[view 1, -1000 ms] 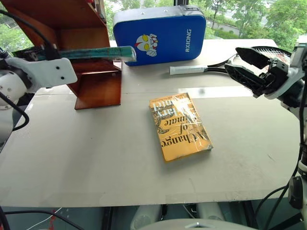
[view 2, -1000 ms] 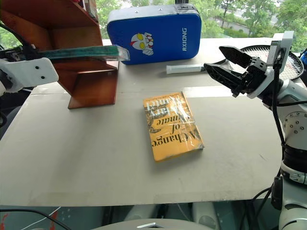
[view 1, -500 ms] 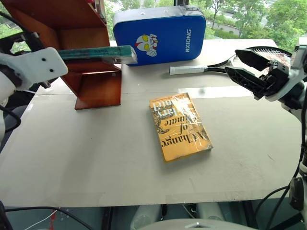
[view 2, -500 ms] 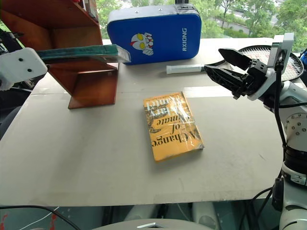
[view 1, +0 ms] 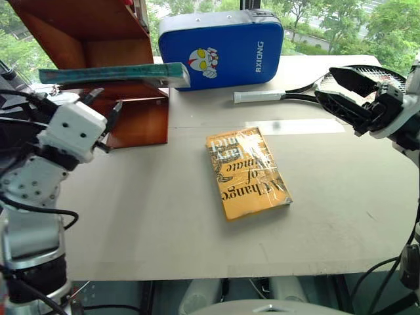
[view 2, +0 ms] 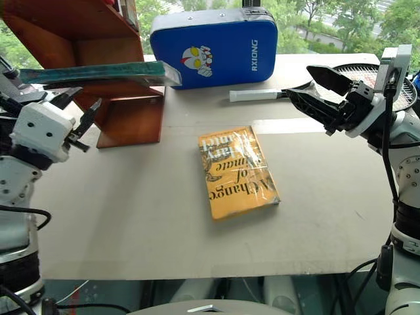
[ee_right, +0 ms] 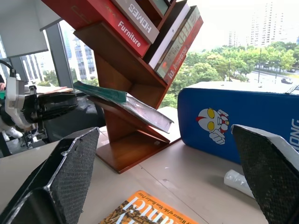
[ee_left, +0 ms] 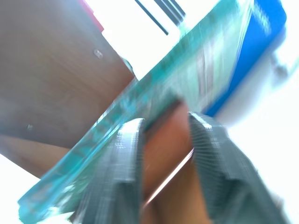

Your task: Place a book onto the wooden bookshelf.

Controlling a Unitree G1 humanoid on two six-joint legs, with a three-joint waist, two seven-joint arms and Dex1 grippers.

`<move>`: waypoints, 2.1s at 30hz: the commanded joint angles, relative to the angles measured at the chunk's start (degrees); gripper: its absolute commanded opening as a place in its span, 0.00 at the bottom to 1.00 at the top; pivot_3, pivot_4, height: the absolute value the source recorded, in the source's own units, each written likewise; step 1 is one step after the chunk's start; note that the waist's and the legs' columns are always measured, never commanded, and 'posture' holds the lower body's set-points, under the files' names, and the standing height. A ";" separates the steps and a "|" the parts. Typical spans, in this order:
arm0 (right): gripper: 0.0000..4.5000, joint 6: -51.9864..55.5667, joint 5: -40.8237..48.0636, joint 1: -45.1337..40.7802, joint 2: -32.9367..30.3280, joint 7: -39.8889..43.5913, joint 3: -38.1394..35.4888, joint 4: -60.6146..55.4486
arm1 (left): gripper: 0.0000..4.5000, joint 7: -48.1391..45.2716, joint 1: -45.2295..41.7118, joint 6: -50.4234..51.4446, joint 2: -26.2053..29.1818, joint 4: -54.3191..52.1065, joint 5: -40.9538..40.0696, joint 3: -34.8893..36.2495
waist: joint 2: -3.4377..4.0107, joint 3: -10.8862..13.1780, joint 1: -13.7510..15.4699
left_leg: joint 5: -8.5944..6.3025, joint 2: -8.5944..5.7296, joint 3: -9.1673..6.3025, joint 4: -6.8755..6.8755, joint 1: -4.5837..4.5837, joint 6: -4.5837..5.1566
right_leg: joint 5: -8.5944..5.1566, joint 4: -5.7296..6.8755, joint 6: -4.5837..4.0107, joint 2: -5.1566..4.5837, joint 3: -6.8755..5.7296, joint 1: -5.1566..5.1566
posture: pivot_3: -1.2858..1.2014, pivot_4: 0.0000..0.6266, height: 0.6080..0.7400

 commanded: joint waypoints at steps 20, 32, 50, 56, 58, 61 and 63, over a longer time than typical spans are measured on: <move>1.00 0.85 5.59 2.59 -2.05 -4.55 -6.10 -8.08 | 0.00 42.53 -35.15 -29.01 -24.10 55.58 15.85 -20.54 | -0.10 -0.02 0.28 | 0.01 0.01 0.13 0.32 -0.04 0.01 | 0.36 -0.02 0.04 0.07 0.05 -0.01 | 0.52 0.24 1.00; 1.00 2.40 11.33 2.54 -3.20 -2.26 -6.25 -7.79 | 0.00 54.55 -33.97 -26.27 -23.52 55.60 19.88 -21.17 | -0.11 -0.02 0.21 | 0.01 0.01 0.16 0.33 -0.04 0.02 | 0.37 0.06 0.05 0.07 0.08 -0.02 | 0.52 0.24 1.00; 1.00 -8.13 -5.60 26.24 -3.66 9.03 -4.07 -5.28 | 0.00 15.75 -3.60 -6.31 -14.89 23.09 0.42 -22.54 | -0.10 -0.10 -0.34 | 0.01 0.04 0.19 0.25 0.01 0.02 | 0.37 0.08 0.05 0.09 0.16 -0.07 | 0.52 0.24 1.00; 1.00 -18.32 -18.66 34.61 -1.49 9.79 -0.35 3.46 | 0.00 4.40 13.25 12.80 -7.67 4.36 -13.29 -19.09 | -0.07 -0.12 -0.21 | 0.00 0.05 0.25 0.26 0.18 0.02 | 0.37 0.10 0.05 0.14 0.26 0.06 | 0.52 0.24 1.00; 1.00 -21.38 -22.62 35.85 -0.61 9.10 1.27 6.71 | 0.00 2.92 17.29 16.60 -5.75 1.61 -14.69 -18.53 | 0.01 -0.18 -0.20 | 0.00 0.06 0.25 0.25 0.21 0.02 | 0.38 0.11 0.02 0.14 0.25 0.07 | 0.52 0.24 1.00; 1.00 -25.65 -27.61 36.99 -0.22 8.78 3.32 10.59 | 0.12 2.46 20.51 17.64 -4.45 -1.24 -14.72 -18.12 | 0.09 -0.22 -0.15 | -0.01 0.06 0.26 0.20 0.44 0.01 | 0.38 0.07 0.01 0.15 0.26 0.28 | 0.52 0.24 1.00; 1.00 -26.25 -28.09 37.72 -0.11 9.91 3.75 11.75 | 0.26 2.62 21.18 18.48 -4.50 -1.97 -15.10 -17.83 | 0.12 -0.23 -0.07 | -0.01 0.06 0.25 0.19 0.48 0.01 | 0.38 0.06 0.01 0.15 0.25 0.33 | 0.52 0.24 1.00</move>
